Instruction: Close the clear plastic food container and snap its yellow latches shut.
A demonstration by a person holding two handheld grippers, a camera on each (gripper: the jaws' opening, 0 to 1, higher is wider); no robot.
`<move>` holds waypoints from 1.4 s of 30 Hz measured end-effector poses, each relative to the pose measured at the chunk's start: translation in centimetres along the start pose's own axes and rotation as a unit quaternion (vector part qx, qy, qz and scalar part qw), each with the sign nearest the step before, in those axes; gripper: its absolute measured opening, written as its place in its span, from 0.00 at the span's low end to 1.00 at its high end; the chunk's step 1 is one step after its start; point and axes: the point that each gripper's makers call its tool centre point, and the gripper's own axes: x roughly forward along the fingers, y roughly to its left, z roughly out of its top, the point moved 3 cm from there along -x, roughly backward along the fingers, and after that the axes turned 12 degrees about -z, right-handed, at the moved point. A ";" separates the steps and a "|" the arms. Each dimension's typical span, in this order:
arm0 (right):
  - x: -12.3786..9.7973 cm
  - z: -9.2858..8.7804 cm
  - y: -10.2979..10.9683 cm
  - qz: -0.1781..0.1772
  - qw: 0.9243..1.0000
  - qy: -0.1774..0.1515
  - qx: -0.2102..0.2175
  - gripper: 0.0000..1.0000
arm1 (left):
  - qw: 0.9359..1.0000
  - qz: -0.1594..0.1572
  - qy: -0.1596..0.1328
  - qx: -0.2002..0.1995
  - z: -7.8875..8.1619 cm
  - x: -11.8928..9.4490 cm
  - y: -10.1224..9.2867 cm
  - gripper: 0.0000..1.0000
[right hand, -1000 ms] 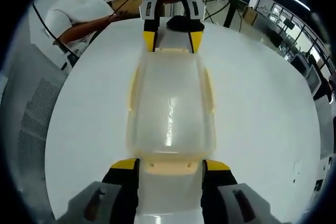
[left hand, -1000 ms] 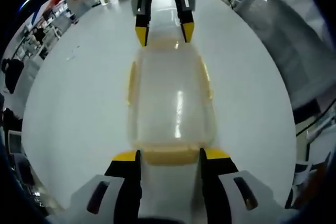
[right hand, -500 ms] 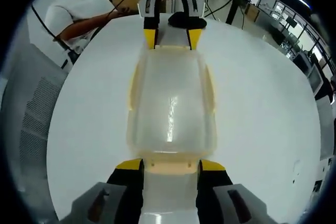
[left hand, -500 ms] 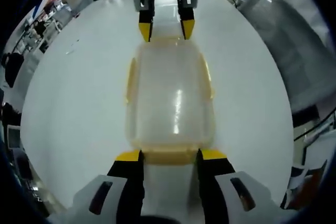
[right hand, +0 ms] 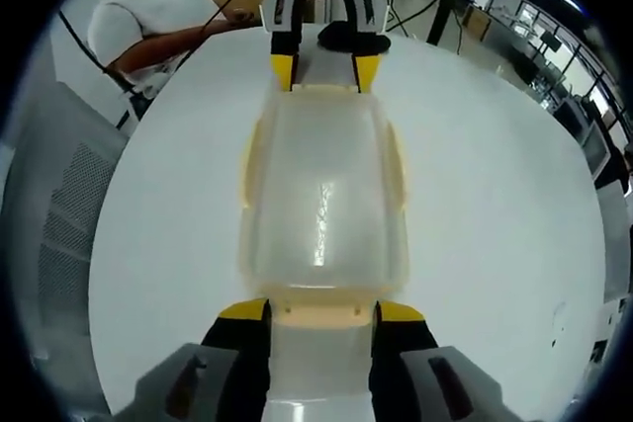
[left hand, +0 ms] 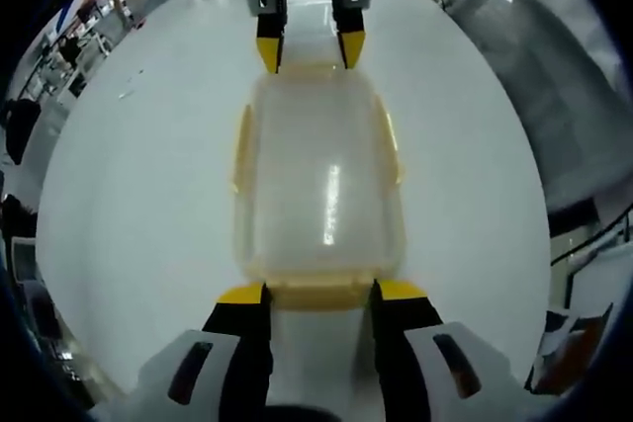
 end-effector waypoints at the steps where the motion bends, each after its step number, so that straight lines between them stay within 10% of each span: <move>1: 0.0 0.0 0.0 0.000 1.000 0.003 -0.002 0.36 | 1.000 0.000 -0.001 -0.001 0.0 0.0 0.0 0.38; 21: 0.0 -0.1 0.0 -0.004 1.000 -0.005 0.005 0.34 | 0.999 0.006 -0.028 -0.030 -0.2 -0.1 0.1 0.37; 42: -2.8 0.8 0.0 -0.008 1.000 -0.022 0.009 0.34 | 0.999 0.022 0.009 -0.022 1.0 -2.0 -0.7 0.36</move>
